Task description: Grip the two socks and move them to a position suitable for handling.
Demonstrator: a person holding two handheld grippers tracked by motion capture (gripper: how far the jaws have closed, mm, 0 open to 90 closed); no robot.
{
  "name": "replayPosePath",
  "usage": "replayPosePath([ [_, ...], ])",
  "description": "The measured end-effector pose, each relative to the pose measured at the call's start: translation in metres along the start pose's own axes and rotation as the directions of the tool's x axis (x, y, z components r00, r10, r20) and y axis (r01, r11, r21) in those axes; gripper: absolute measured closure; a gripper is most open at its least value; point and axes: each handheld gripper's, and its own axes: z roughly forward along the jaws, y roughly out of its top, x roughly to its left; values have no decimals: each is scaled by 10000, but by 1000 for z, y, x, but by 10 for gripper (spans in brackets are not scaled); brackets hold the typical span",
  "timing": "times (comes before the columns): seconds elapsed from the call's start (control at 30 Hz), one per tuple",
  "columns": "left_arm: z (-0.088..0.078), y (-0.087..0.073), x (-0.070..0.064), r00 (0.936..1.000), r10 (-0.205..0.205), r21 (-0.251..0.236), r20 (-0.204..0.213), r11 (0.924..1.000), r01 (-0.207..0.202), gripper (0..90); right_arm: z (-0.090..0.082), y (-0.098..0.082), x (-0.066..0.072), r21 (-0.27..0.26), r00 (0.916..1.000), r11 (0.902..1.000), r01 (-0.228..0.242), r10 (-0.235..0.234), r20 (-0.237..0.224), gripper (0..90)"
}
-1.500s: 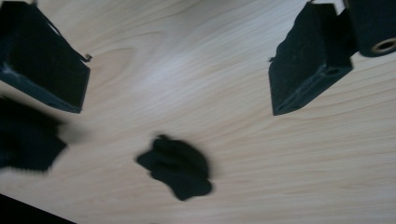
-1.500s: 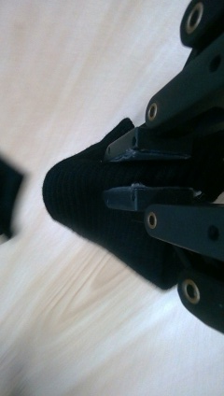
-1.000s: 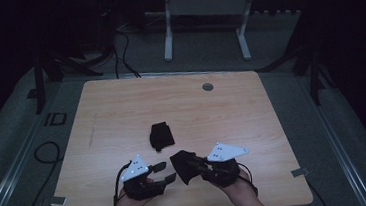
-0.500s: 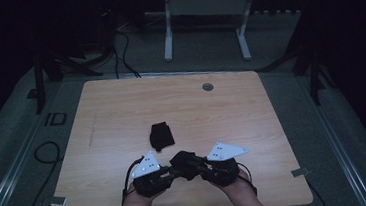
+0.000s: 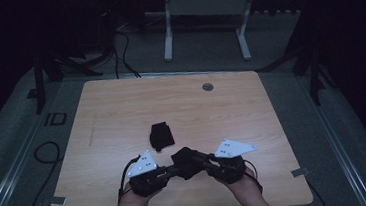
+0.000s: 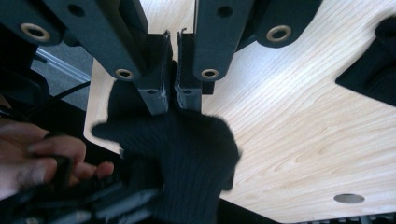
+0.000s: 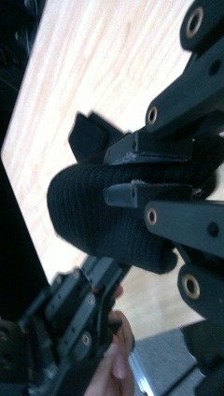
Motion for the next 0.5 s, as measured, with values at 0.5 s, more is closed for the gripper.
replayPosePath([
  [0.5,-21,-2,13,9972,-580,-68,-465,9983,577,876,-27,1,-22,-450,9924,9986,-282,333,1183,842],
])
